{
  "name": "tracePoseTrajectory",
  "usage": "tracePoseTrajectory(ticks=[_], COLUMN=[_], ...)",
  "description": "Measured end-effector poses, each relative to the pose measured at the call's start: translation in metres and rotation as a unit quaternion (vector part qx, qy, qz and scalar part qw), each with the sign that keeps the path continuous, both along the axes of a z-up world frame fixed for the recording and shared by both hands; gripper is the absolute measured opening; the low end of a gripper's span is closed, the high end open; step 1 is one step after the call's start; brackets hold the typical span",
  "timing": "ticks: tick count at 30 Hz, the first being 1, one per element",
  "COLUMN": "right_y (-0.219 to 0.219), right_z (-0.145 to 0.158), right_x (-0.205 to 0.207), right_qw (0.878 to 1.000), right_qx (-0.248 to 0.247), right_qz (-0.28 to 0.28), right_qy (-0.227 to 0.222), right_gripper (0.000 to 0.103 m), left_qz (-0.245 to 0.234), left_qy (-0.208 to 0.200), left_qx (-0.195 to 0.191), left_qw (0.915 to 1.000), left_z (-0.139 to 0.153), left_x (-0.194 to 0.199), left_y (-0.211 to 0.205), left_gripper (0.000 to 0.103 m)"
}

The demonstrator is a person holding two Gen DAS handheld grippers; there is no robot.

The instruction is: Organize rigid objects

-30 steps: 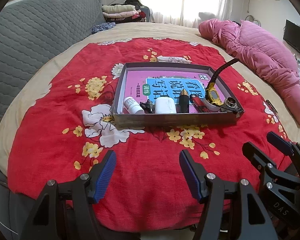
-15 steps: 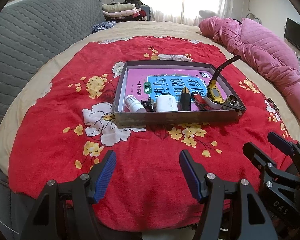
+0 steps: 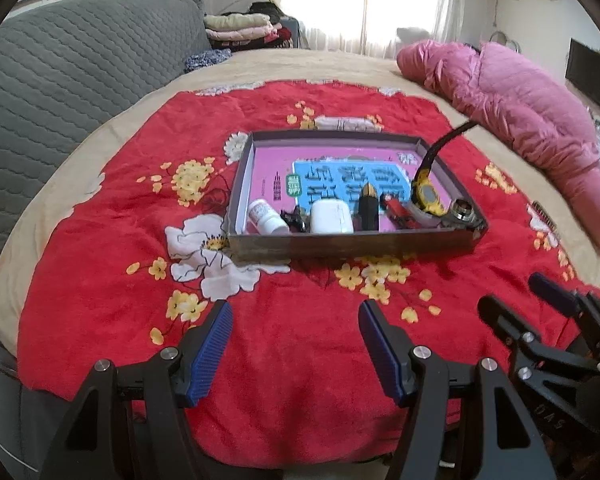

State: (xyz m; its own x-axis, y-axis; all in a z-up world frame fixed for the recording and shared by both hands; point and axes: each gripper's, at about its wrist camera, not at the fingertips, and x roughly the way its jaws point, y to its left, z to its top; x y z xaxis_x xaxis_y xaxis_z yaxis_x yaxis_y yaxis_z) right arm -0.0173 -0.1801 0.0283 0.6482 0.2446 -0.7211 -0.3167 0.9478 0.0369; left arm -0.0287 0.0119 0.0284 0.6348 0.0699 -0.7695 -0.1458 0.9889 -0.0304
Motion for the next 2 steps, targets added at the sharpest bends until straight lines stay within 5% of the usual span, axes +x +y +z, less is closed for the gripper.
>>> tracePoseTrajectory(ticks=[2], right_y=[0.0004], right_z=[-0.0009], right_x=[0.0013], right_qw=[1.0], right_qx=[-0.001], right_qz=[-0.001], right_qy=[0.003], right_gripper=[0.075], left_qz=[0.003], left_qy=[-0.003], left_qx=[-0.005], left_qw=[1.0], left_z=[0.0003], left_x=[-0.0001], left_y=[0.0016], left_gripper=[0.065])
